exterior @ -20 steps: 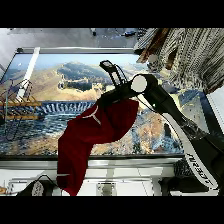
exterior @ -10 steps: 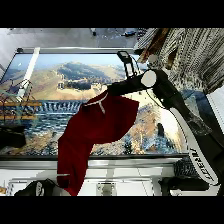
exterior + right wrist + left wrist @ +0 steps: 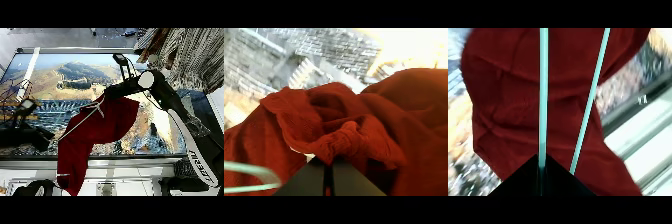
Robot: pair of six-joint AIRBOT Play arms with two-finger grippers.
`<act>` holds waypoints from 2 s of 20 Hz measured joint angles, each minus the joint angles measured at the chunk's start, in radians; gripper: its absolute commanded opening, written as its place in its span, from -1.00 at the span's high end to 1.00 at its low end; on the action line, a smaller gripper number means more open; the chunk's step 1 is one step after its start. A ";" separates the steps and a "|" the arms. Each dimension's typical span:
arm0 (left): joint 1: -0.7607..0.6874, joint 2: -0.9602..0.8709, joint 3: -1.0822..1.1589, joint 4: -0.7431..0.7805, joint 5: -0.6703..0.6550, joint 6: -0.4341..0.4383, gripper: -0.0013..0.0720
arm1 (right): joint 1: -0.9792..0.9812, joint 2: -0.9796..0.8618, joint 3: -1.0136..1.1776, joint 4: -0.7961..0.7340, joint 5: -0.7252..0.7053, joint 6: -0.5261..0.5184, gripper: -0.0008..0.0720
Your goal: Fold the clothes and pants, and hang the long-sleeved shirts on hangers.
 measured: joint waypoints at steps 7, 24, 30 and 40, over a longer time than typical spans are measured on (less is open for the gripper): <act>-0.081 -0.193 0.000 0.046 -0.138 0.039 0.91 | 0.064 0.000 0.000 0.011 0.001 -0.009 0.88; -0.235 -0.270 -0.045 -0.191 -0.521 0.231 0.90 | 0.218 0.114 0.002 0.108 0.085 -0.070 0.84; -0.253 -0.276 -0.057 -0.286 -0.560 0.384 0.90 | 0.224 0.129 0.002 -0.047 0.134 -0.108 0.59; -0.256 -0.277 -0.060 -0.409 -0.571 0.566 0.90 | 0.200 0.150 0.003 -0.334 0.236 -0.406 -0.29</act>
